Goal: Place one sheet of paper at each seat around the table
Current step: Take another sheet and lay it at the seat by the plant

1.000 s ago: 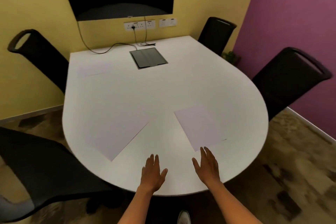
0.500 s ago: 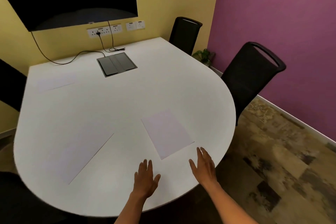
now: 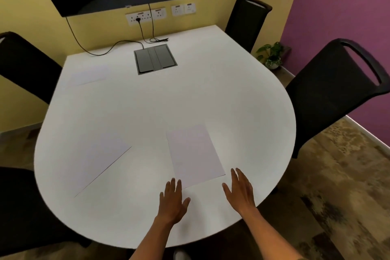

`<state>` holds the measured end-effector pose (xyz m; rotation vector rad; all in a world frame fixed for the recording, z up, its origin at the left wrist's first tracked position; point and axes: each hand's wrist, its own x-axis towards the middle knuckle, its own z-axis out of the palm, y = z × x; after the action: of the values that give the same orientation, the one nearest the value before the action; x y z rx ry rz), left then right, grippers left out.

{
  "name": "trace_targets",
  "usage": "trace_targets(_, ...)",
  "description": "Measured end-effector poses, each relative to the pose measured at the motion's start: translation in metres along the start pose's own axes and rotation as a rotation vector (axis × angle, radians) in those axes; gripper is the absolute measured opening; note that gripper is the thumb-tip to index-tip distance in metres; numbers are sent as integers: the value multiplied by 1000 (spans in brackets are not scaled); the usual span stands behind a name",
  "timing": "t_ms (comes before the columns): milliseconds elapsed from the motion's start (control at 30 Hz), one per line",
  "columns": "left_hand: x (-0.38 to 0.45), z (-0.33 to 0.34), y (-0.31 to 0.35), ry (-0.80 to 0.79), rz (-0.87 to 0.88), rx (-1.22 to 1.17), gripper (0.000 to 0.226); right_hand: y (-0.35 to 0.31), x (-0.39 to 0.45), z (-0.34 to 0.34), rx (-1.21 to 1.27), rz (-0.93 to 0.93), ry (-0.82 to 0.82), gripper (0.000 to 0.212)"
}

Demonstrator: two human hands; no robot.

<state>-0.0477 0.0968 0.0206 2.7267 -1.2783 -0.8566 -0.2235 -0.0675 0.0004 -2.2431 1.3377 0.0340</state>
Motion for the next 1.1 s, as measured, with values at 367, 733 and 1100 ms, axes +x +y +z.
trace_targets(367, 73, 7, -9, -26, -10, -126, 74, -22, 56, 13, 157, 97, -143, 69)
trace_targets(733, 94, 9, 2, -43, -128, -524, 75, -45, 93, 36, 166, 219, -94, 60)
trace_targets(1100, 94, -6, 4, 238, -288, -758, 37, -54, 106, 30, 348, 274, 7, 43)
